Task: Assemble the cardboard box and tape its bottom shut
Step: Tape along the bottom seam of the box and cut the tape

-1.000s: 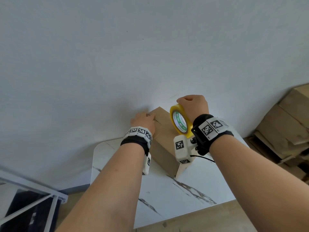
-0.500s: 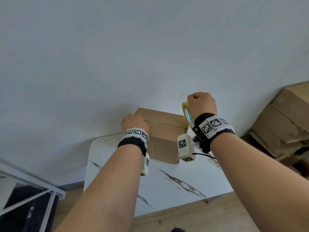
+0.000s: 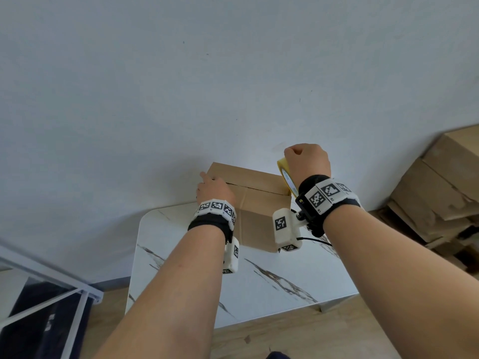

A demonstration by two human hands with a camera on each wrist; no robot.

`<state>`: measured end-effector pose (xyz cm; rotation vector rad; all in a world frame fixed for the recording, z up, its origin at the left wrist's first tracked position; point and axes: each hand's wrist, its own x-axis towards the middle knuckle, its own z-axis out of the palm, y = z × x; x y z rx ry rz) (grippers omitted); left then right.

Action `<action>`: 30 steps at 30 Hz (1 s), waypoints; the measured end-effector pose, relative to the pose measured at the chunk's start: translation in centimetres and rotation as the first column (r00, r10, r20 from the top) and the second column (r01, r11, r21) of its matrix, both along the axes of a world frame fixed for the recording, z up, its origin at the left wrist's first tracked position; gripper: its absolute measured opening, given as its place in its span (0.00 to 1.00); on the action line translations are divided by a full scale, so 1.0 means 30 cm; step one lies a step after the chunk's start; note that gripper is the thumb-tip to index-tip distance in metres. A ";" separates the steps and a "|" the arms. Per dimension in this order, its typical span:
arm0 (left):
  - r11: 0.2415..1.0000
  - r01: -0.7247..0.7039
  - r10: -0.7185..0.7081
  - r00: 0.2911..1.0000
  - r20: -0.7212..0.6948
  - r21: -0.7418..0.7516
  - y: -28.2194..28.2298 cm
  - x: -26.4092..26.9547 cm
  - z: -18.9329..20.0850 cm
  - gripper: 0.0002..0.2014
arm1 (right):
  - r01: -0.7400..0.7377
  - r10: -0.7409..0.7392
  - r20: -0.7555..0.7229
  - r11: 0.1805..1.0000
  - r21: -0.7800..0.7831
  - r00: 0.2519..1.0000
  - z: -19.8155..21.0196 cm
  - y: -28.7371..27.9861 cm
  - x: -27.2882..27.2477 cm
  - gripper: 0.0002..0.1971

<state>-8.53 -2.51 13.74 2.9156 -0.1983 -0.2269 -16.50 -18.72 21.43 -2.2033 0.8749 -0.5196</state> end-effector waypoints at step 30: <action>0.980 -0.016 0.017 1.000 -0.001 -0.197 0.020 0.000 0.060 0.11 | -0.157 0.155 0.046 0.986 0.047 0.987 0.043 0.052 0.029 0.14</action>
